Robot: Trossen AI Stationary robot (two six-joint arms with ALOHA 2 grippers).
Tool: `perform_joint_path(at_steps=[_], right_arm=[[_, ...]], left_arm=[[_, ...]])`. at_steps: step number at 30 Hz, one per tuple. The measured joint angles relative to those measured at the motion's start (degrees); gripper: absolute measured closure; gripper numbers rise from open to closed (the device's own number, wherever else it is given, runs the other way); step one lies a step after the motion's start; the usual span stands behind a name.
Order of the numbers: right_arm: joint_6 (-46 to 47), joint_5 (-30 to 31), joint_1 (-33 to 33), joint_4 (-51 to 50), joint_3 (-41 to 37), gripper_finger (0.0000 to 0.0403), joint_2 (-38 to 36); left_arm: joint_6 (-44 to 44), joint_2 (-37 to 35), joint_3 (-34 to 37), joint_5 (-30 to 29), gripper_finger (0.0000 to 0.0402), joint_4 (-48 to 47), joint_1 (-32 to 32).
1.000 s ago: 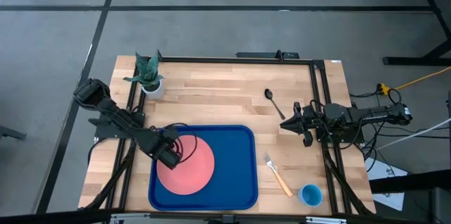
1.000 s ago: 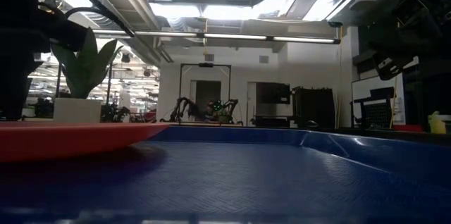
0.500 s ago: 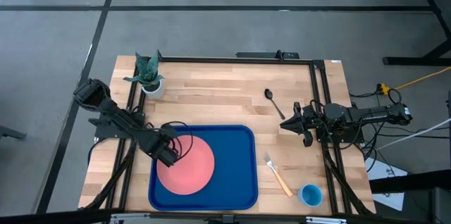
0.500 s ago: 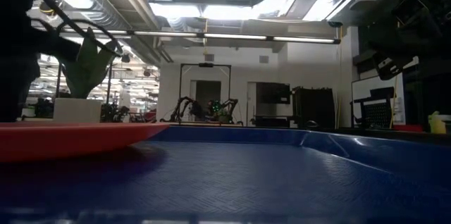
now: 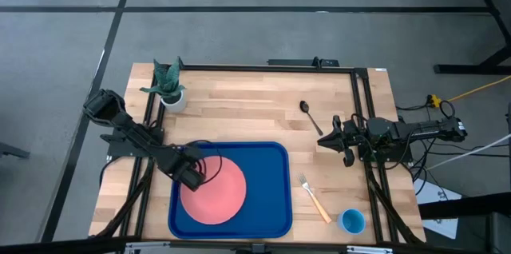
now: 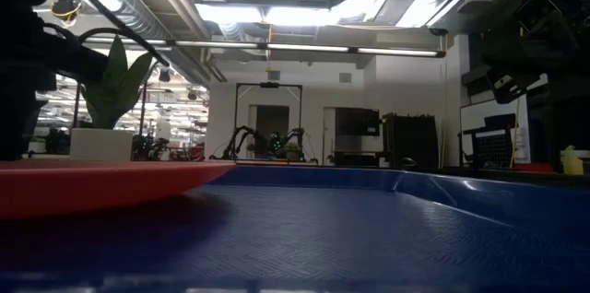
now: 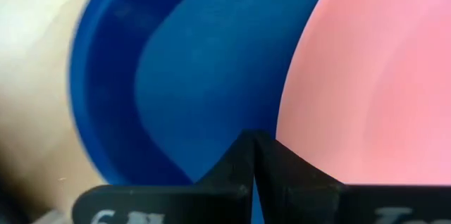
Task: Pick and place plate/cup/fork/spoon on tray
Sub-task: Put the pink plate on the blue serving tray, then put the blue cup on the blue serving tray to the top left of the pink plate
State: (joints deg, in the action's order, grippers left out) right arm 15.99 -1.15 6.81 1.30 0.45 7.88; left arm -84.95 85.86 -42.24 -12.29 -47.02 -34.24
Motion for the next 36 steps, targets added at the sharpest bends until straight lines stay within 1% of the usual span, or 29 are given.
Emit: perform_joint_path(at_steps=[4, 10, 13, 15, 17, 19, 23, 25, 27, 29, 32, 36], right_arm=[[0.0, 0.0, 0.0, 0.0, 0.0, 0.0358, 0.0], [0.0, 0.0, 0.0, 0.0, 0.0, 0.0358, 0.0], [0.0, 0.0, 0.0, 0.0, 0.0, 0.0358, 0.0], [0.3, 0.0, 0.0, 0.0, 0.0, 0.0358, 0.0], [0.9, 0.0, 0.0, 0.0, 0.0, 0.0358, 0.0], [1.9, 0.0, 0.0, 0.0, 0.0, 0.0358, 0.0], [2.0, 0.2, 0.0, 0.0, 0.0, 0.0358, 0.0], [2.5, 1.5, 0.0, 0.2, 0.0, 0.0358, 0.0], [3.5, 3.5, 0.0, 0.7, 0.0, 0.0358, 0.0], [3.3, 4.9, 0.0, 0.9, 0.0, 0.0358, 0.0], [3.0, 5.1, 0.0, 0.9, 0.0, 0.0358, 0.0], [2.9, 5.1, 0.0, 0.9, 0.0, 0.0358, 0.0]], left_arm=[[0.0, 0.0, 0.0, 0.1, 0.0401, 2.4, 0.0], [-0.2, -0.1, 0.0, 0.4, 0.0401, 2.6, 0.0], [-0.3, -1.9, -0.4, 0.9, 0.0401, 2.0, 0.0], [0.0, -3.5, -2.0, 0.8, 0.0401, 0.0, 0.0], [1.6, -5.5, -4.8, -1.6, 0.0401, -3.7, -0.1], [4.9, -7.6, -7.9, -6.3, 0.0401, -7.3, -0.2], [16.3, -11.3, -13.5, -18.8, 0.0401, -8.8, -0.5], [21.7, -12.3, -15.7, -22.7, 0.0401, -8.6, -0.5], [24.0, -12.7, -17.3, -24.8, 0.0401, -8.6, -0.5], [23.7, -12.6, -17.8, -26.0, 0.0401, -8.4, -0.6], [22.2, -12.5, -17.4, -26.2, 0.0401, -8.5, -1.9], [21.3, -10.2, -16.5, -27.2, 0.0401, -8.3, -2.3]])
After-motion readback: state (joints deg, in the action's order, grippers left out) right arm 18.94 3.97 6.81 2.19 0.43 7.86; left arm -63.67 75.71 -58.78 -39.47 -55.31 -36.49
